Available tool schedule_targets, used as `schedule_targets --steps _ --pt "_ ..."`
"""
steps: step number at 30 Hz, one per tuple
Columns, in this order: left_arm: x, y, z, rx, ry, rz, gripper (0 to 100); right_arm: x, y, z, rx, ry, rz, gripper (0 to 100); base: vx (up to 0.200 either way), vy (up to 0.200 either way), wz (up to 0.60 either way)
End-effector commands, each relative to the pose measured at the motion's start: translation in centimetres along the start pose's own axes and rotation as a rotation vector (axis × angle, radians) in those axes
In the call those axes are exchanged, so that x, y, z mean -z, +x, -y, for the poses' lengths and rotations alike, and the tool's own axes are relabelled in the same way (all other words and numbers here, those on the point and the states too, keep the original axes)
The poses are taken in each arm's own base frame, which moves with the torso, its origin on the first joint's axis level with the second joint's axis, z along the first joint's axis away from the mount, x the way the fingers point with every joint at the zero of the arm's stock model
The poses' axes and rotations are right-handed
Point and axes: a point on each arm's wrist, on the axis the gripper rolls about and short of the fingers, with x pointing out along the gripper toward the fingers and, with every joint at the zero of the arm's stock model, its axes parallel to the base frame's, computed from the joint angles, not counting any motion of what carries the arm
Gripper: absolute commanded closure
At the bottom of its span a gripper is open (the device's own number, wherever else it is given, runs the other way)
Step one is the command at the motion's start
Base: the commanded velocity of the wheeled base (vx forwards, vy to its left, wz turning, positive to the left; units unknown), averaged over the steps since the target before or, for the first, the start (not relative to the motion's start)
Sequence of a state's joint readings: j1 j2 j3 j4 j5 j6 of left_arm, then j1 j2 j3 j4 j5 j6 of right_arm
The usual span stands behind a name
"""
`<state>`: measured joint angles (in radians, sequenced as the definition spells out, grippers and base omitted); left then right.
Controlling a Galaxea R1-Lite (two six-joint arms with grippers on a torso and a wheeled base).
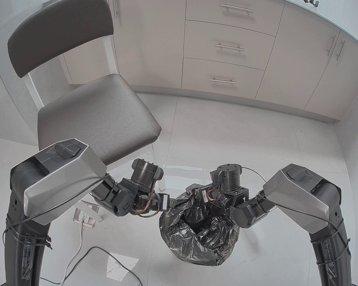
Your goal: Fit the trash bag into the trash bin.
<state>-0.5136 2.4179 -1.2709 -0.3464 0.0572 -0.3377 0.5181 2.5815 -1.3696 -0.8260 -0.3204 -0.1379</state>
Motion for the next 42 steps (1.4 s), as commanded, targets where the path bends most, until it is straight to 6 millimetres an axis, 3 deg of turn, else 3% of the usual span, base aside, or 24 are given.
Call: schedule_targets --steps 1,11,19,24,34,38,42 --pt "-0.2 1.2 -0.6 -0.015 -0.010 -0.008 0 0.1 0.0 -0.2 -0.003 -0.002 -0.001 0 0.000 0.000 0.00" --pt "-1.1 3.0 -1.8 -0.044 -0.034 -0.014 0 0.2 -0.1 -0.1 0.001 0.001 0.007 0 0.000 0.000 0.00" --pt "-0.7 3.7 -1.9 -0.055 -0.031 -0.040 0 0.3 -0.1 0.1 0.005 0.006 0.016 0 0.000 0.000 0.00" --pt "-0.7 3.8 -1.9 -0.058 -0.032 -0.052 0 0.6 -1.2 0.2 -0.011 -0.009 -0.009 0 0.000 0.000 0.00" --pt "-0.8 3.6 -1.8 -0.060 -0.035 -0.057 0 -0.9 -5.2 1.4 -0.064 -0.015 -0.031 0 0.000 0.000 0.00" --pt "-0.9 3.2 -1.8 -0.062 -0.043 -0.057 0 0.2 -6.5 1.6 -0.102 -0.034 -0.076 0 0.000 0.000 0.00" --pt "-1.0 1.8 -1.4 -0.053 -0.054 -0.054 0 1.2 -6.1 2.1 -0.102 -0.032 -0.102 0 0.000 0.000 0.00"
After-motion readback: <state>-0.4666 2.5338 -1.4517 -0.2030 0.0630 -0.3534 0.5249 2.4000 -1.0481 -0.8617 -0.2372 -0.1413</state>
